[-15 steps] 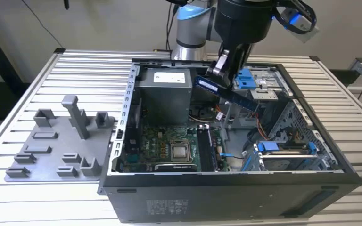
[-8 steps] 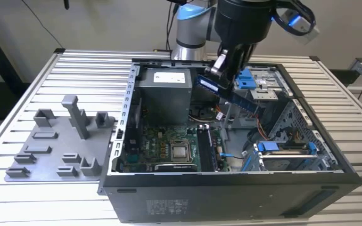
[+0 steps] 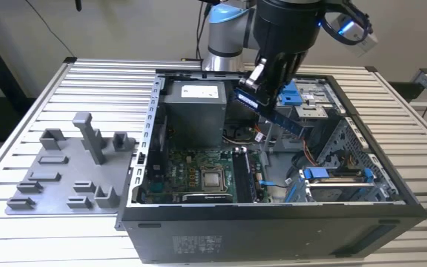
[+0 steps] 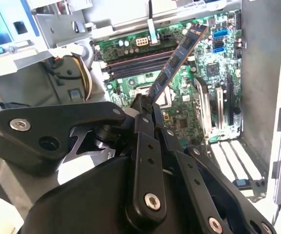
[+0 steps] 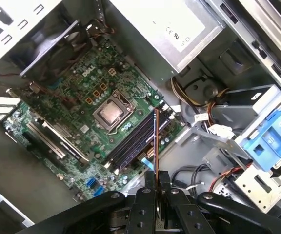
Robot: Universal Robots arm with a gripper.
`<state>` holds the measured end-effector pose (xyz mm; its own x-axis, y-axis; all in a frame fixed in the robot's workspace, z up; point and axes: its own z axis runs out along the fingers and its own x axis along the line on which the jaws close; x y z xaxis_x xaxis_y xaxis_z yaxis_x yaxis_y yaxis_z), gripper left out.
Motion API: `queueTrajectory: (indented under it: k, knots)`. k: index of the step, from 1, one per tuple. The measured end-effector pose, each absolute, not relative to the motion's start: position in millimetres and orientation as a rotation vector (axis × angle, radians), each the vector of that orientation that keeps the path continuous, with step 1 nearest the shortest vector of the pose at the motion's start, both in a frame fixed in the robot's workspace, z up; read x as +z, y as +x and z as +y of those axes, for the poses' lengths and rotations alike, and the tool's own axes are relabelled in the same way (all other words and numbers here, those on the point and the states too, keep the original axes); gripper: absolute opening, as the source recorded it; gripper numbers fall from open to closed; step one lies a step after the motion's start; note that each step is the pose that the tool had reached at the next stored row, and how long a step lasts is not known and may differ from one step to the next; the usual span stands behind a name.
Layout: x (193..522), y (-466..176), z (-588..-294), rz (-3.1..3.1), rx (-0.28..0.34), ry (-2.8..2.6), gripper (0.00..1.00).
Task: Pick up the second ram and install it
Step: 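Insert the second ram into the second slot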
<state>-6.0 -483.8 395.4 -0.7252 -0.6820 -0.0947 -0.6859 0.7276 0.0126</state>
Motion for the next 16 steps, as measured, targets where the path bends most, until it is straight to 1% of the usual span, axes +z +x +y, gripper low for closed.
queueTrajectory:
  k: [16]
  knots:
    - [393.3,-6.0,-483.9,2.915,0.062,-0.91,0.14]
